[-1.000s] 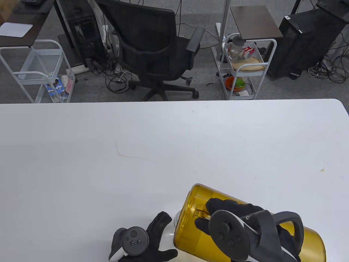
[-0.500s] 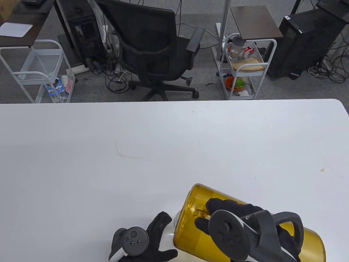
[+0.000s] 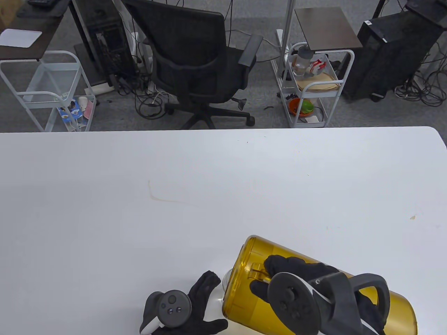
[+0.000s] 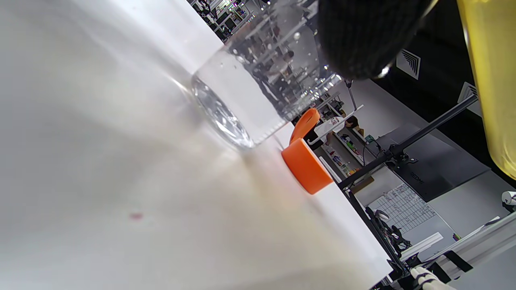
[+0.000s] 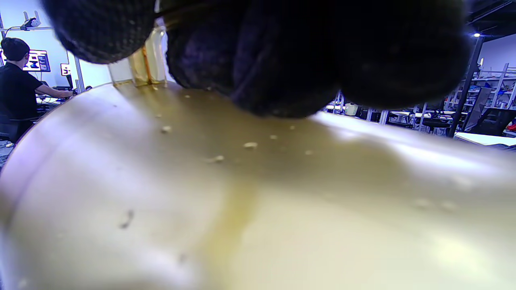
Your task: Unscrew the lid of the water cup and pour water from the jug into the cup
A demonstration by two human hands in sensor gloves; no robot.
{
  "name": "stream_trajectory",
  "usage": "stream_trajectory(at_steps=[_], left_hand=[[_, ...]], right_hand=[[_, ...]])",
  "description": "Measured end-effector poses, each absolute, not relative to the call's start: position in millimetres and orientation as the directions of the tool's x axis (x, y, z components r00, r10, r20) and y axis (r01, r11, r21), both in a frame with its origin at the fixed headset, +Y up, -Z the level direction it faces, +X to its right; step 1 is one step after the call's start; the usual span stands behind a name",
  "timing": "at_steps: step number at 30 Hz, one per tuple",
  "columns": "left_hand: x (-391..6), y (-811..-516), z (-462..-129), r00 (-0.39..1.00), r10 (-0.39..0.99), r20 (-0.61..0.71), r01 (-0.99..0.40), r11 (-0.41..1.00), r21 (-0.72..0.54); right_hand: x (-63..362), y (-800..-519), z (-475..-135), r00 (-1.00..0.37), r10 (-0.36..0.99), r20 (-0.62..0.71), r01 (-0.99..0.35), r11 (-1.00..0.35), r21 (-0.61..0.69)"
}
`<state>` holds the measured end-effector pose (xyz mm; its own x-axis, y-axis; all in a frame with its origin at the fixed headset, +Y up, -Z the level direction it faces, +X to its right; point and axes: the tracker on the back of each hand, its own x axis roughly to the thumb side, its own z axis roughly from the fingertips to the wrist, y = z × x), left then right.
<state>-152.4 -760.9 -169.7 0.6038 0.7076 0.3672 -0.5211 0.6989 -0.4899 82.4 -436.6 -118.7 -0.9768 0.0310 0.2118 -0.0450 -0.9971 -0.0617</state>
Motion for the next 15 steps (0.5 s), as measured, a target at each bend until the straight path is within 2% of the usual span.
stream_trajectory(at_steps=[15], left_hand=[[-151.8, -761.0, -170.2, 0.606, 0.709, 0.360, -0.519, 0.696, -0.496]], right_hand=[[133.3, -470.8, -112.8, -0.938, 0.225, 0.263, -0.257, -0.962, -0.096]])
